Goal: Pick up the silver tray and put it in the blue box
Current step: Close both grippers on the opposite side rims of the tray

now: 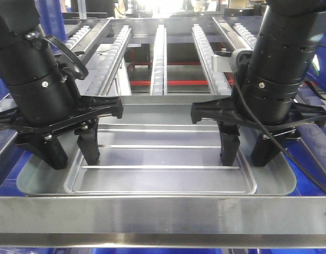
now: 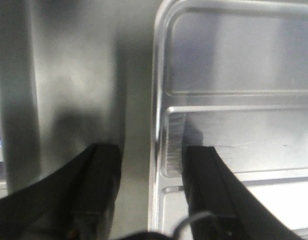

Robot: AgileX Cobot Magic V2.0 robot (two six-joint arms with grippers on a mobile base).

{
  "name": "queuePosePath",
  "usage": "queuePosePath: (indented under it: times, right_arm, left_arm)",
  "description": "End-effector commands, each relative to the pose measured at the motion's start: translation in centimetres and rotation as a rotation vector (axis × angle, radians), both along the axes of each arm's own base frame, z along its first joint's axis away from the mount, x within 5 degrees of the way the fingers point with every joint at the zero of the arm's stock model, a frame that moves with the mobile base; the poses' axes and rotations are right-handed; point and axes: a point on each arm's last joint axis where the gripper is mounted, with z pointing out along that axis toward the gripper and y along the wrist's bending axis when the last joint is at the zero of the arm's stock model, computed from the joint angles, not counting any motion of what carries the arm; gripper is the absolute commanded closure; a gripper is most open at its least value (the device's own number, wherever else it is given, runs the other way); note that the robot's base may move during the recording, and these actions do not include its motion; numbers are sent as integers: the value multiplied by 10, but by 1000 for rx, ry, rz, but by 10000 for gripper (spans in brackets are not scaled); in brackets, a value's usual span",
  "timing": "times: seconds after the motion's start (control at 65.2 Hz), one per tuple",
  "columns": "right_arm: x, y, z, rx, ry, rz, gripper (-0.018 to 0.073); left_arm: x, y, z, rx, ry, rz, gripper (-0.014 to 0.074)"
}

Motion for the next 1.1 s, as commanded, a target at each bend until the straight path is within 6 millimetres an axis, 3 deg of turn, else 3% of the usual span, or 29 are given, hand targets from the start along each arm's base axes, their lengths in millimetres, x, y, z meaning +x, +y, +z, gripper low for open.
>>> queuePosePath:
  times: [0.0, 0.261, 0.368, 0.552, 0.582, 1.088]
  right_arm:
    - [5, 1, 18, 23, -75, 16, 154]
    - [5, 1, 17, 22, -73, 16, 154]
    - [5, 1, 17, 21, -71, 16, 188]
    - [4, 1, 17, 17, -64, 15, 470]
    - [4, 1, 17, 17, -64, 15, 513]
    - [4, 1, 17, 19, -68, 15, 506]
  left_arm:
    - [2, -5, 16, -55, -58, 6, 375]
    - [2, -5, 16, -55, -58, 6, 379]
    - [2, -5, 16, -54, -56, 6, 427]
    - [2, -5, 16, -54, -56, 6, 612]
    - [2, -5, 16, -55, -58, 6, 610]
    - [2, -5, 16, -55, -58, 6, 610]
